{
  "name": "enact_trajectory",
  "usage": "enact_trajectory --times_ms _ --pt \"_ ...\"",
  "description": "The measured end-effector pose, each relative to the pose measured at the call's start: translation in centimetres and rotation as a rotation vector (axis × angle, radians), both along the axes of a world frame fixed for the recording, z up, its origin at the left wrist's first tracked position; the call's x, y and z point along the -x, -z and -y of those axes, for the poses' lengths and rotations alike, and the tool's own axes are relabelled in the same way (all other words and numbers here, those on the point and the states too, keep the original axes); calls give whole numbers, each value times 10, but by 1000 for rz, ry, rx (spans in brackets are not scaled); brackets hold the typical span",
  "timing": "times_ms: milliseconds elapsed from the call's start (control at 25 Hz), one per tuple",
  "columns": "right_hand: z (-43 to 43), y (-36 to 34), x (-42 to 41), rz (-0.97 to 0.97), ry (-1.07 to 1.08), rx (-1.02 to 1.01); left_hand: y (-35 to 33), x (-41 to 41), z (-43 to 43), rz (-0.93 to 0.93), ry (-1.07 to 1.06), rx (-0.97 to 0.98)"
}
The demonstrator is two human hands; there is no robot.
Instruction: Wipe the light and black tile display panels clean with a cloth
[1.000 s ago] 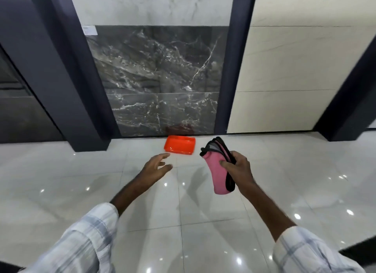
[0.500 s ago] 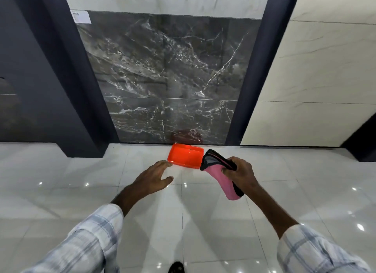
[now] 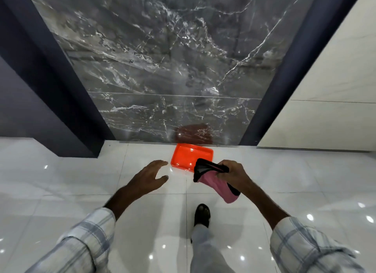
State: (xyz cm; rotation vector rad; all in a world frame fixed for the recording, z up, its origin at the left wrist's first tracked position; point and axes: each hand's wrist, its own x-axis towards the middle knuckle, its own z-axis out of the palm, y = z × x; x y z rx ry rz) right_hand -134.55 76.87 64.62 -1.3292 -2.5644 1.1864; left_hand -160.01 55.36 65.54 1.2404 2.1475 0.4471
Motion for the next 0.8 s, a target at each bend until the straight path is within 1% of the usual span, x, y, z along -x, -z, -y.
enact_trajectory --times_ms 80,200,320,360,440,520,560,600,720,800 --pt "-52 27 40 21 -60 42 22 29 -42 56 -50 46" --pt "-117 52 96 86 -79 51 41 63 -93 105 -81 139" --pt "-183 65 151 166 -151 35 45 98 -154 141 -92 181" --pt "-200 70 166 166 -143 59 46 110 -175 136 -104 168" --pt "-227 75 185 151 -96 173 46 126 -210 162 -93 156" --pt "-239 85 189 115 -98 264 49 134 -237 157 -33 160" --pt "-244 89 189 109 -73 286 54 141 -253 165 -3 160" --pt "-246 97 186 81 -5 300 57 147 -268 185 25 181" --pt "-244 130 160 40 133 231 72 163 -315 208 178 195" --pt "-240 112 146 -65 281 248 81 166 -353 242 314 201"
